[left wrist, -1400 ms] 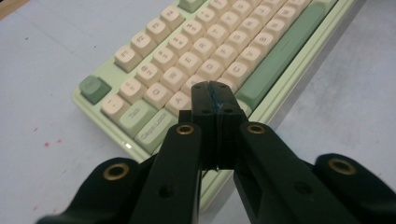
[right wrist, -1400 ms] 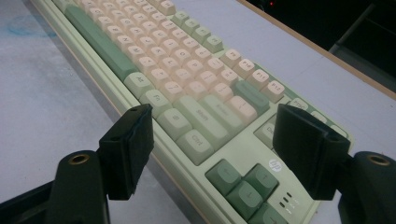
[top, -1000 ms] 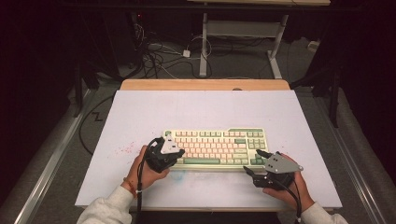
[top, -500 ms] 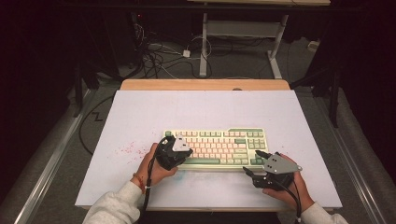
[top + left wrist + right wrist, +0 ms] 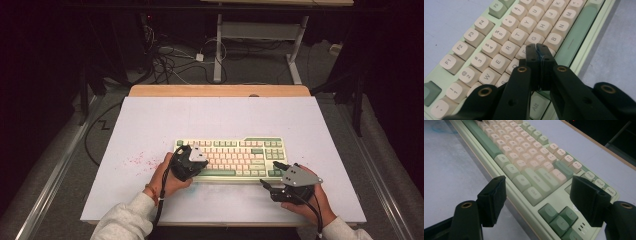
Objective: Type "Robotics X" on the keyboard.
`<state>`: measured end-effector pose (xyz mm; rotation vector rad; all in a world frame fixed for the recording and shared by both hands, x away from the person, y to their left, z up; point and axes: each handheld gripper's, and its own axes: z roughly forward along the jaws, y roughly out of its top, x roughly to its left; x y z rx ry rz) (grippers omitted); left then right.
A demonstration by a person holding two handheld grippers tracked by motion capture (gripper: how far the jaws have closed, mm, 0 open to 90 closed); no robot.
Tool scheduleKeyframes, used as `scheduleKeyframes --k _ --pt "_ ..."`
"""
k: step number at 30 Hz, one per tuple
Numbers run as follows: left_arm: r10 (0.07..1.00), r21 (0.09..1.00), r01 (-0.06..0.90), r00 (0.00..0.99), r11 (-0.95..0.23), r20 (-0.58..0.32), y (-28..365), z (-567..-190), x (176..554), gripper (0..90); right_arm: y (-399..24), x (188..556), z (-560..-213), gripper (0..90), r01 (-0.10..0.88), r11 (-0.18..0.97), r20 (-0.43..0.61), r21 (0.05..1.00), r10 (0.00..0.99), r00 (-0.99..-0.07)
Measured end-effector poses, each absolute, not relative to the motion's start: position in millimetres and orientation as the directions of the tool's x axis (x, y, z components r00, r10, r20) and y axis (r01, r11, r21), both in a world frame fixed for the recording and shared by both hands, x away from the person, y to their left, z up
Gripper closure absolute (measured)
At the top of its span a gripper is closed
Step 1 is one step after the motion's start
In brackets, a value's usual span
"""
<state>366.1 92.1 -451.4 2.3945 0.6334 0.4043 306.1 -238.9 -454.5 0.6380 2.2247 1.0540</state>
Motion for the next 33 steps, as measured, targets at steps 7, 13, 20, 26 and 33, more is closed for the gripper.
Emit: scheduleKeyframes --k 7,13,20,26,33 --pt "0.533 0.625 0.344 0.834 -0.701 0.139 92.4 -454.3 366.7 87.4 -236.6 306.0 -456.6 29.6 0.171 0.594 -0.308 0.786 0.617 -0.724" --pt "0.535 0.646 0.326 0.831 -0.690 0.152 95.1 -447.6 363.1 86.5 -237.5 305.6 -455.2 29.6 0.165 0.588 -0.310 0.792 0.620 -0.721" --pt "0.548 0.663 0.322 0.821 -0.676 0.159 100.0 -441.5 362.2 85.4 -237.3 305.3 -455.3 29.6 0.166 0.589 -0.311 0.791 0.622 -0.719" --pt "0.561 0.670 0.327 0.812 -0.666 0.161 105.9 -439.1 362.9 84.6 -237.2 305.6 -455.5 29.6 0.167 0.591 -0.314 0.789 0.621 -0.718" --pt "0.575 0.675 0.336 0.802 -0.657 0.160 111.6 -437.9 364.1 84.3 -237.2 305.4 -455.4 29.6 0.166 0.592 -0.315 0.788 0.620 -0.718"
